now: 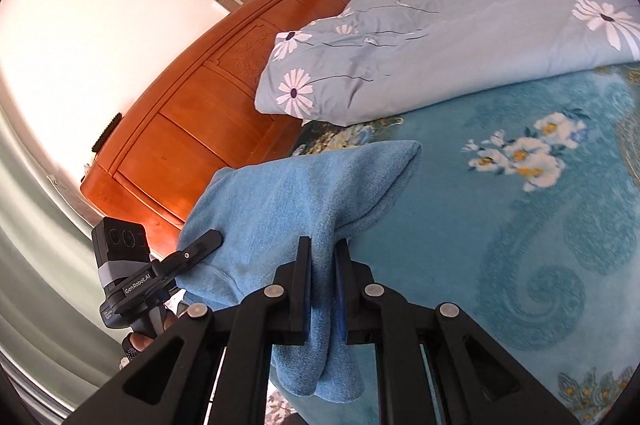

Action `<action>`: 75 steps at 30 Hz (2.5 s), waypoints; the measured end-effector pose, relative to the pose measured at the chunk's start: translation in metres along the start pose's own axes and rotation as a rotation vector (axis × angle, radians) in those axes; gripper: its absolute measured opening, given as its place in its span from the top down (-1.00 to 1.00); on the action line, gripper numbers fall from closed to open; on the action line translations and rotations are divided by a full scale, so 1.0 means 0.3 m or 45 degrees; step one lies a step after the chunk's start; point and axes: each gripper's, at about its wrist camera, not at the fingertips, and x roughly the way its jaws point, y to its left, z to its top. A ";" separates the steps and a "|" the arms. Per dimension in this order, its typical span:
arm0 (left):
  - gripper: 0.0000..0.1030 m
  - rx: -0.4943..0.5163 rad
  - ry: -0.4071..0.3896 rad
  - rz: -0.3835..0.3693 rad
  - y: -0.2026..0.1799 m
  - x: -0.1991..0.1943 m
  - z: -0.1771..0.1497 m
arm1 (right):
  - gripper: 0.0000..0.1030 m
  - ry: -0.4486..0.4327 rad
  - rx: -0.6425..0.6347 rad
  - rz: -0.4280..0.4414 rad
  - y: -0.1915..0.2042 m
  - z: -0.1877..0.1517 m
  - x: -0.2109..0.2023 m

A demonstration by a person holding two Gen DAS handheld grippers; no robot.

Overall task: Fold clothes
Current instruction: 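Carry the sweatshirt with both grippers onto the stack of folded clothes, then open both grippers and release the sweatshirt on the stack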

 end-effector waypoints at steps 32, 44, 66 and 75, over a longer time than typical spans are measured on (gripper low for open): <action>0.38 -0.220 -0.025 0.167 0.907 -0.036 0.224 | 0.74 0.259 -0.029 0.021 0.200 0.109 0.918; -0.26 0.043 -0.145 0.321 0.708 -0.213 0.333 | 0.55 0.139 -0.307 -0.089 0.334 0.201 0.807; -0.58 0.045 -0.123 0.456 0.583 -0.206 0.116 | 0.31 0.192 -0.496 -0.191 0.476 0.028 0.776; -1.00 0.019 -0.170 0.585 0.484 -0.259 -0.069 | -0.38 0.210 -0.456 -0.211 0.451 -0.127 0.667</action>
